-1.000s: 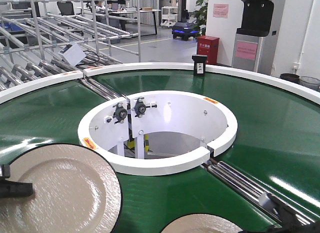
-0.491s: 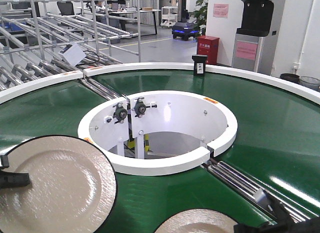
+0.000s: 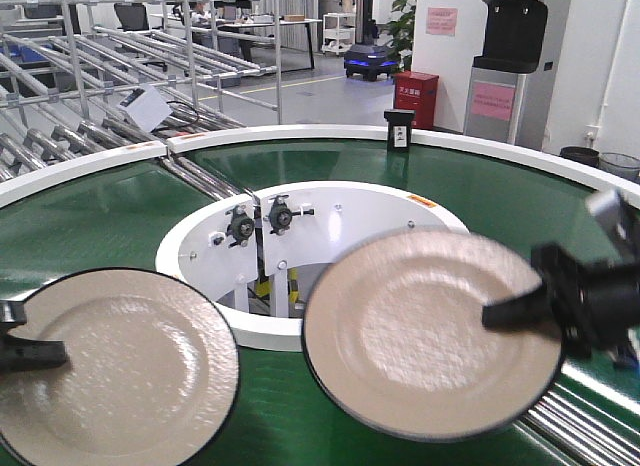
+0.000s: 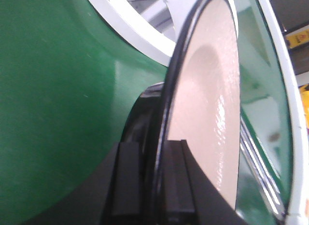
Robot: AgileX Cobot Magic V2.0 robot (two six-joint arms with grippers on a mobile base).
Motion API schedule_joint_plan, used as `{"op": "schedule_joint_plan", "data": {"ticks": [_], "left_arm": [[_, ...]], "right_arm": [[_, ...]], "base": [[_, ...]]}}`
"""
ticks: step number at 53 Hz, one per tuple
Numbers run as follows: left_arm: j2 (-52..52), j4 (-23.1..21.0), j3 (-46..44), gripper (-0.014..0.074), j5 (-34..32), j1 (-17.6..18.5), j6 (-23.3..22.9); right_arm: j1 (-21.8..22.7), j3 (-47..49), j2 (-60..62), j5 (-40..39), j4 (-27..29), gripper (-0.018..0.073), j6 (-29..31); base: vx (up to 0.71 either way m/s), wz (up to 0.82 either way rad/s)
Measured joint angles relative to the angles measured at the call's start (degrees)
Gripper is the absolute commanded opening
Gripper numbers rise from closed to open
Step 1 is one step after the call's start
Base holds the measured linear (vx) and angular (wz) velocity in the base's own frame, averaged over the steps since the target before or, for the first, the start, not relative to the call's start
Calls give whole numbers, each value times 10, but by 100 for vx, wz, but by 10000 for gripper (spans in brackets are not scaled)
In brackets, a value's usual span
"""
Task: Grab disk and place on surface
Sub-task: 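Lift both plates upright off the conveyor toward the robot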
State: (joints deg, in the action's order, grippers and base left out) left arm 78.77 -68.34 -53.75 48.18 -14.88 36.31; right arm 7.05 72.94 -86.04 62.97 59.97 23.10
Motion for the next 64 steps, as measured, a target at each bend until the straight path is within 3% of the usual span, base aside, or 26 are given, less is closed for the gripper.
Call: {"op": "schedule_joint_plan", "data": {"ticks": [10,18,26,64], "left_arm": [[0,-9,3,-1,-13,91,-59],[0,-61,5,-1,-50,171,-71],[0,-111,5,0,-66,213,-73],[0,-123,5,1,-79,222,-73]], "right_arm": [[-55,114,-6,7,-7,-8,-81],[-104,189,-30,-1,-5,-8,-123],[-119,218,-48,-1,0,-8,-147],[-118,221,-50,-2,-3,-8,-135]], "base": [[0,0],[0,0],[0,0],[0,0]]}}
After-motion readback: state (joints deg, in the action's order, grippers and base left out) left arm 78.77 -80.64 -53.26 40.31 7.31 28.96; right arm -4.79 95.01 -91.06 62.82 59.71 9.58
